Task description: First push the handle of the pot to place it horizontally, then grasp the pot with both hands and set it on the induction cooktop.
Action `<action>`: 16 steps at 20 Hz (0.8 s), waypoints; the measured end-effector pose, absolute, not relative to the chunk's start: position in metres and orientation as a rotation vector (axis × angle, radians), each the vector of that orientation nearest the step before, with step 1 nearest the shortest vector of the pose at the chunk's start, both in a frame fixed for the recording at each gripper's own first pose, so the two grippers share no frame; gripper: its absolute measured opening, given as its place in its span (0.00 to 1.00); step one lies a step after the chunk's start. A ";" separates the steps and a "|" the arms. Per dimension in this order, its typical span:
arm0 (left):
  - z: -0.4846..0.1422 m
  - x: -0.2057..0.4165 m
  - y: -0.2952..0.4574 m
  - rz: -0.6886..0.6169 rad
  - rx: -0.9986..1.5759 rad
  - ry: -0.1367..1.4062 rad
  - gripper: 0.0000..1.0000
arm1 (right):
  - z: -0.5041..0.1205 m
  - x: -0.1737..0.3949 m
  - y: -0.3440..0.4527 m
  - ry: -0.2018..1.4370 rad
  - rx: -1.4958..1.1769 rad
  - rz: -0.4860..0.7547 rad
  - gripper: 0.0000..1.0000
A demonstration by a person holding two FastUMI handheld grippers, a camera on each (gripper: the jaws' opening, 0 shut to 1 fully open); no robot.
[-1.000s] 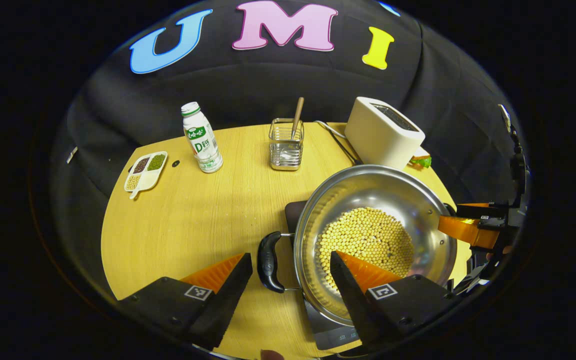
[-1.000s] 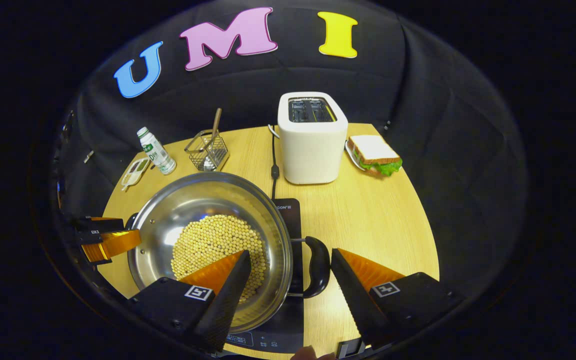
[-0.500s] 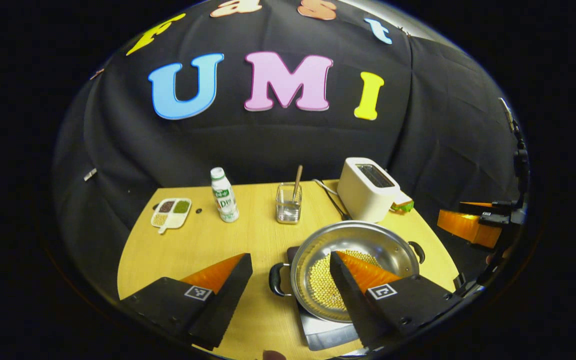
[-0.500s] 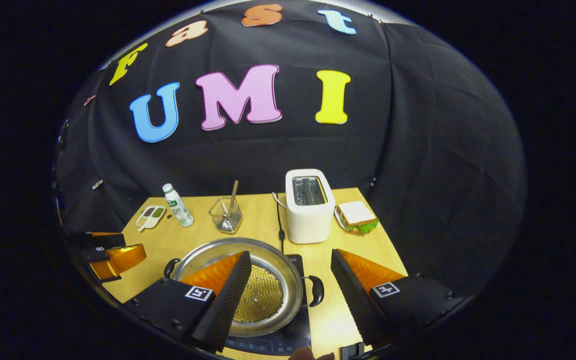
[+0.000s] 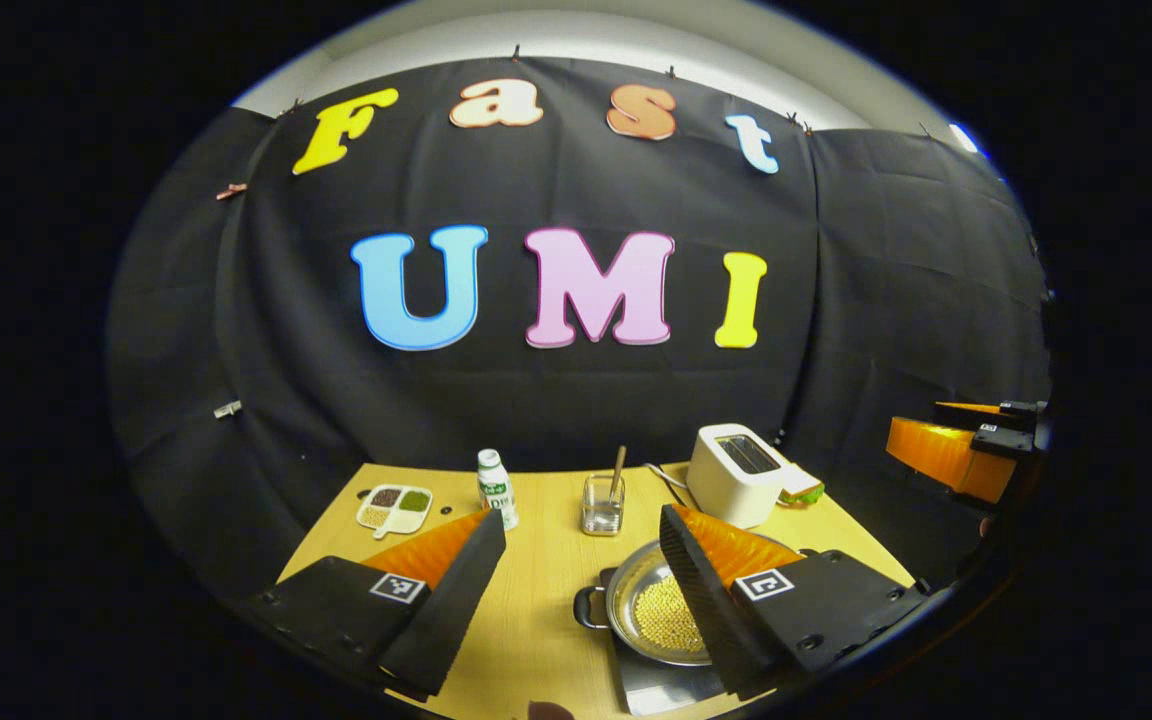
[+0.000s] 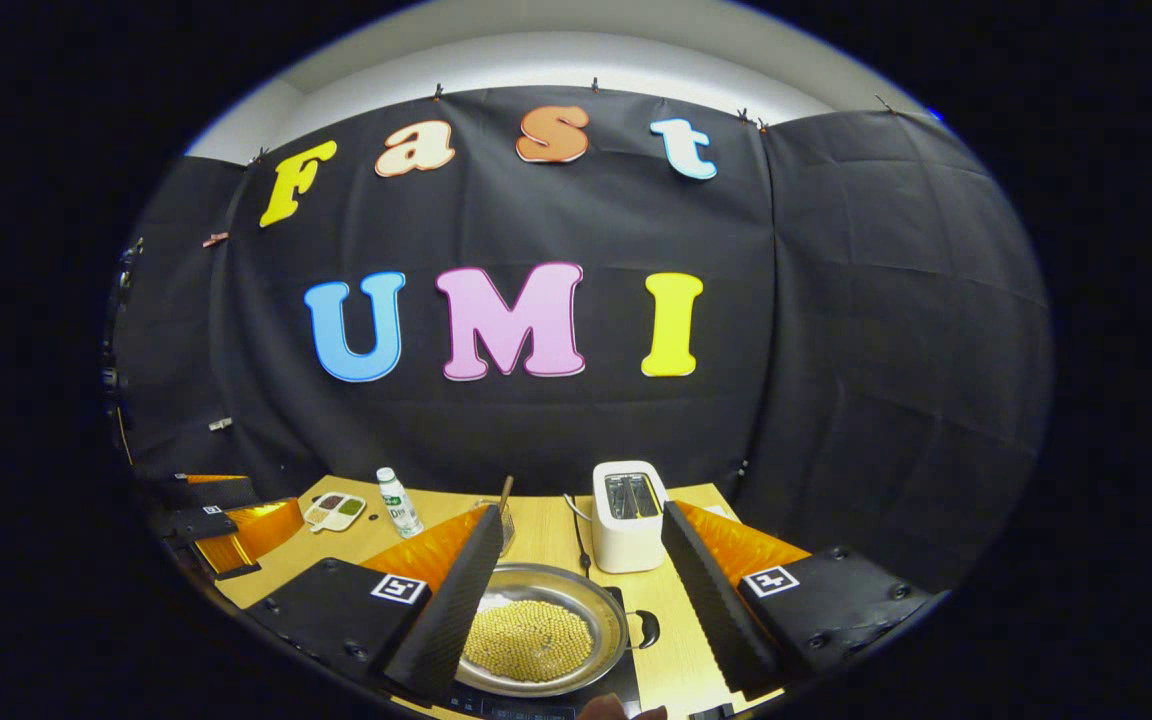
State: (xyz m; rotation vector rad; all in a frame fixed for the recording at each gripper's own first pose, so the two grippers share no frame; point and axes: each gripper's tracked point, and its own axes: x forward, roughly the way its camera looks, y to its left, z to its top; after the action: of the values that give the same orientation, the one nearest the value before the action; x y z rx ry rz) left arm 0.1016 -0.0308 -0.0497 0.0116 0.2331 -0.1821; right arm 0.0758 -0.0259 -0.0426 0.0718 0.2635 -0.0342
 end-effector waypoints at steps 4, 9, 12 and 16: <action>-0.009 0.082 -0.017 -0.145 -0.035 0.101 0.96 | -0.014 0.063 -0.027 0.148 0.026 -0.036 0.98; -0.005 0.059 -0.005 -0.103 -0.021 0.069 0.97 | 0.009 0.047 -0.022 0.045 -0.023 -0.020 0.98; -0.006 0.050 -0.001 -0.081 -0.026 0.078 0.96 | 0.016 0.044 -0.015 0.009 -0.037 0.004 0.96; -0.005 0.040 0.000 -0.063 0.012 0.073 0.96 | 0.010 0.045 -0.006 0.015 -0.038 0.045 0.98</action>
State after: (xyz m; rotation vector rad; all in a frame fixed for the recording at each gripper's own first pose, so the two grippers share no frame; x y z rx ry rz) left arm 0.0397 -0.0001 -0.0051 0.0120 0.0727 -0.0634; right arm 0.0446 -0.0061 0.0098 -0.0379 0.0153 0.0449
